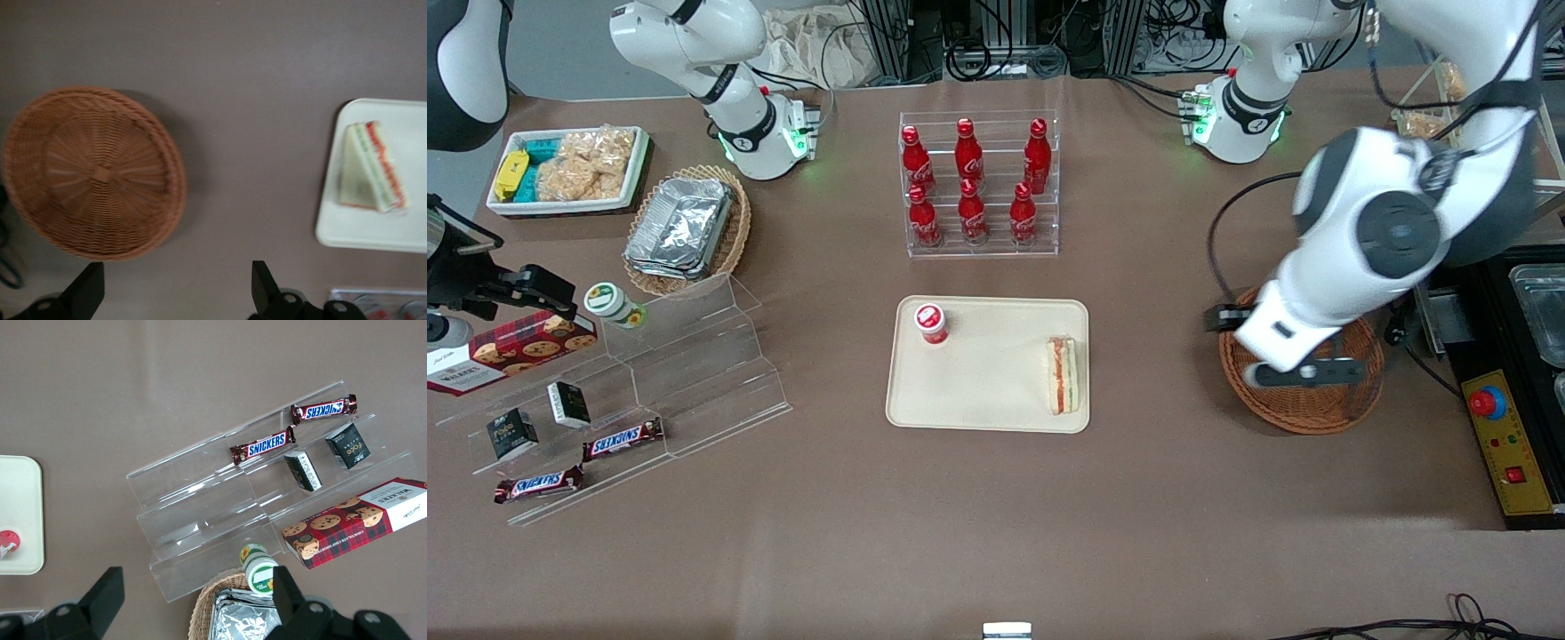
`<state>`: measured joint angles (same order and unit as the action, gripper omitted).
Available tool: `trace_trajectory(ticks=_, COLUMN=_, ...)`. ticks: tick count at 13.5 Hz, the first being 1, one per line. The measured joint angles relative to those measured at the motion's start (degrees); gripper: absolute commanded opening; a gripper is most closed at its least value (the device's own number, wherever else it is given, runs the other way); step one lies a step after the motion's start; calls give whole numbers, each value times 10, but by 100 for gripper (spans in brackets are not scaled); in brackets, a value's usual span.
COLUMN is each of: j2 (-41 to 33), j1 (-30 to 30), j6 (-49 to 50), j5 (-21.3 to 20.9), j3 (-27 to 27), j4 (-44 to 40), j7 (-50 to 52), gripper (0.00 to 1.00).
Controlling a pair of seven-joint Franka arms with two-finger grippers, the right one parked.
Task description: Place sandwich from basket to tray
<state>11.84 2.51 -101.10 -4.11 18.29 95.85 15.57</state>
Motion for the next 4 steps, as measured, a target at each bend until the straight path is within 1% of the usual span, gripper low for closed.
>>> trace_trajectory(ticks=1, j2=-25, j1=-10, j6=1, j5=11, j3=-38, j4=17, j7=-44, gripper=99)
trace_trajectory(ticks=2, j2=-44, j1=-15, j6=4, j5=17, j3=-63, j4=30, j7=-80, gripper=99)
trace_trajectory(ticks=4, j2=-67, j1=-17, j6=24, j5=18, j3=-99, j4=39, j7=-151, gripper=100)
